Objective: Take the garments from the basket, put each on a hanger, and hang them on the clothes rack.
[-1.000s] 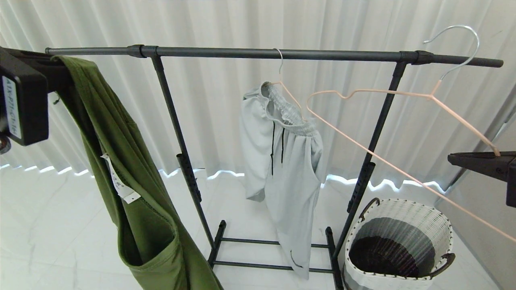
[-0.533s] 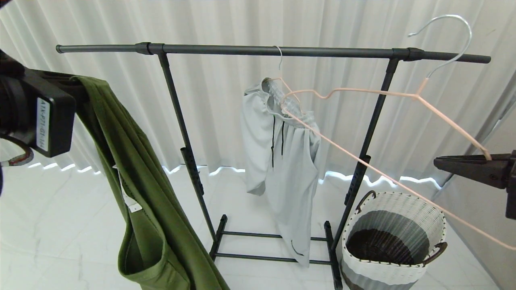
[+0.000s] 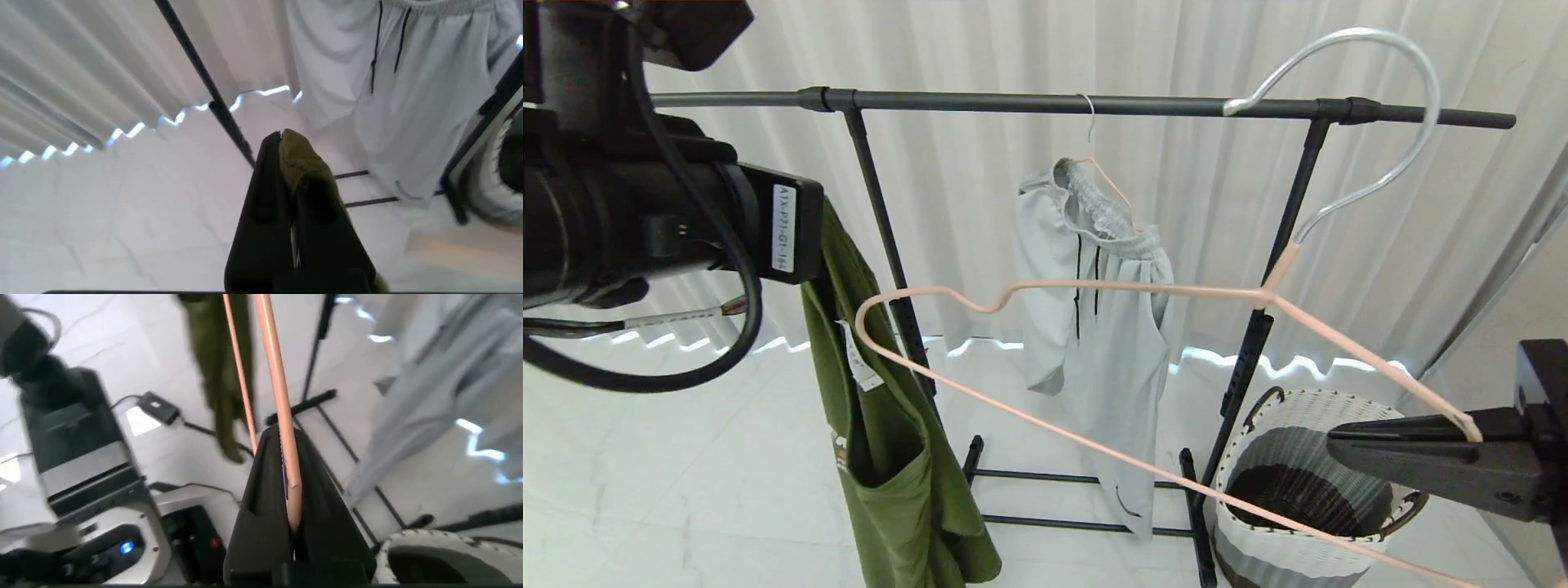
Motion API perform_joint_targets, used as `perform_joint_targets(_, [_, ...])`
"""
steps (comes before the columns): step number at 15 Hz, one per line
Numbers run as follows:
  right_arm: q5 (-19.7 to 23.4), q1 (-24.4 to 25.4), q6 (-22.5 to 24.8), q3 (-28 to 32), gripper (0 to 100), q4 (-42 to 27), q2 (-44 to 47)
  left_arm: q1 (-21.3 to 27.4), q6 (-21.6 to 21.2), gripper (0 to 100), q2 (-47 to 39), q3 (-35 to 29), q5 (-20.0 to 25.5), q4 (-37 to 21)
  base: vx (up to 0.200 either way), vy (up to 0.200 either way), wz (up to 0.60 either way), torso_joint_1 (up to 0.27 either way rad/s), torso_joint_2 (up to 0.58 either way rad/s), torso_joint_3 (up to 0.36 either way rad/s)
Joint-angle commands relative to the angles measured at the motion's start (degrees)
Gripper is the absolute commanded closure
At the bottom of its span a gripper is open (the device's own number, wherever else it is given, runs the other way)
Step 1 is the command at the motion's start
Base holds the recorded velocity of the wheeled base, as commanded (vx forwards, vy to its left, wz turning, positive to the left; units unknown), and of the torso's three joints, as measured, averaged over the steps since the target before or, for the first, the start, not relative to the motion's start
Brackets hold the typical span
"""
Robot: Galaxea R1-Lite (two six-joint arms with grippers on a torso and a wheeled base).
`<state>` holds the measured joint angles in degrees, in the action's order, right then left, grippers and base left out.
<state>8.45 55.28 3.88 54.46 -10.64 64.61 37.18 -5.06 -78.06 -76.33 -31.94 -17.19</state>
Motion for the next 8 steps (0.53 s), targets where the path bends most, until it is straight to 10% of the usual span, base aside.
perform_joint_targets(1, [-0.1, 1.14, -0.01, 0.39, 100, 0.18, 1.75, -0.44, 0.84, 100, -3.51, -1.19, -0.05, -0.04, 0.0, 0.0, 0.0, 0.0, 0.0, 0.0])
perform_joint_targets(8, [-5.55, 1.14, -1.86, 2.5, 100, 3.17, 6.67, -0.09, 2.25, 100, -3.15, -0.84, 0.04, -0.04, 0.0, 0.0, 0.0, 0.0, 0.0, 0.0])
